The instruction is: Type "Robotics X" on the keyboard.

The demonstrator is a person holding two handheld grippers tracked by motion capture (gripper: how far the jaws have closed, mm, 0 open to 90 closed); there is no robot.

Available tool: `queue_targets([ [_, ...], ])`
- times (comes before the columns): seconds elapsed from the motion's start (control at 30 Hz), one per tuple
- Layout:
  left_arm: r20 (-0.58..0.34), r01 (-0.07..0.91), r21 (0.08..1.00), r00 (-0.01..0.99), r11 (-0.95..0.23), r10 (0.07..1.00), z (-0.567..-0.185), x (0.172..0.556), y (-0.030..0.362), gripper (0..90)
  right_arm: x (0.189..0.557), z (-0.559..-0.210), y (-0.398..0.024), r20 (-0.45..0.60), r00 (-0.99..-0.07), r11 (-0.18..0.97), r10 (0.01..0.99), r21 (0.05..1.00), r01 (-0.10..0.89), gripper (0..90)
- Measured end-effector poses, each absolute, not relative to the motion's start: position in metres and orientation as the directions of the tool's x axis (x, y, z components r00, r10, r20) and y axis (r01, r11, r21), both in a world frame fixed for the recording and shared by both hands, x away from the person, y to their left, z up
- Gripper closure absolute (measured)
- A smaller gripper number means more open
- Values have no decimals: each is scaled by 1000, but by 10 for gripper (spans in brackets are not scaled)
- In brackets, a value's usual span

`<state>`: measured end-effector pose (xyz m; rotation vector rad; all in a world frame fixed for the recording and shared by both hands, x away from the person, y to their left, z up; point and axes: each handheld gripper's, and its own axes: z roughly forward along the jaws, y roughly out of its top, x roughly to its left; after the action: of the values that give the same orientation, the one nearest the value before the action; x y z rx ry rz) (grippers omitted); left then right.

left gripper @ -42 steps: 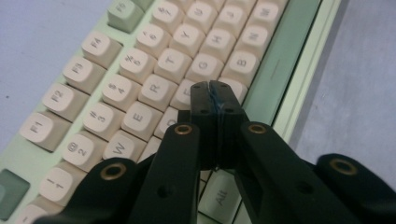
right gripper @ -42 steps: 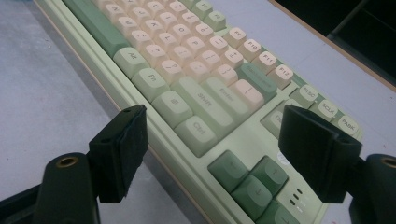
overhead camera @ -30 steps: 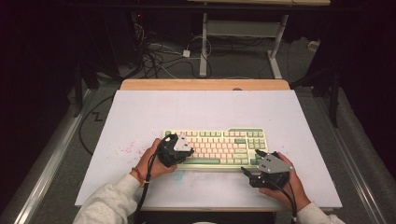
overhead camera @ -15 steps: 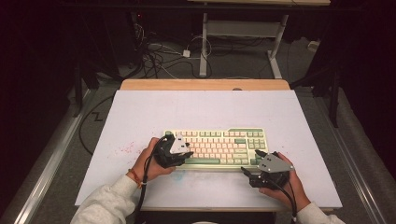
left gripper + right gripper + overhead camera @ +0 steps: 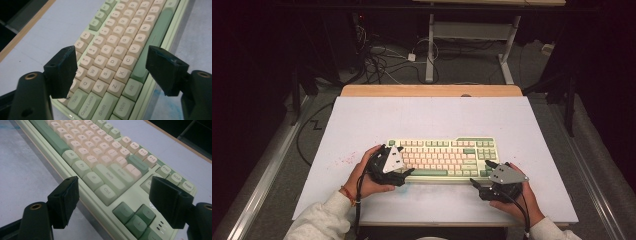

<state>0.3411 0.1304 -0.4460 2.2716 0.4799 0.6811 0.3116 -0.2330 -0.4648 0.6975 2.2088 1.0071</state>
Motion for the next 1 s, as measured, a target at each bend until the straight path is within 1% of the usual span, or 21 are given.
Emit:
queue_targets([
  [0.23,336,138,739,772,-659,539,-451,333,143,210,311,-465,-232,-309,-683,579,662,790,204,243],
  [0.53,344,157,735,752,-660,562,-458,325,156,210,311,-465,-231,-314,-683,583,660,787,201,244],
  [0.73,319,182,737,755,-651,573,-463,322,166,210,311,-466,-231,-315,-683,586,659,785,202,243],
  [1.0,311,204,740,742,-642,594,-463,318,179,209,311,-466,-231,-317,-686,589,656,783,201,243],
])
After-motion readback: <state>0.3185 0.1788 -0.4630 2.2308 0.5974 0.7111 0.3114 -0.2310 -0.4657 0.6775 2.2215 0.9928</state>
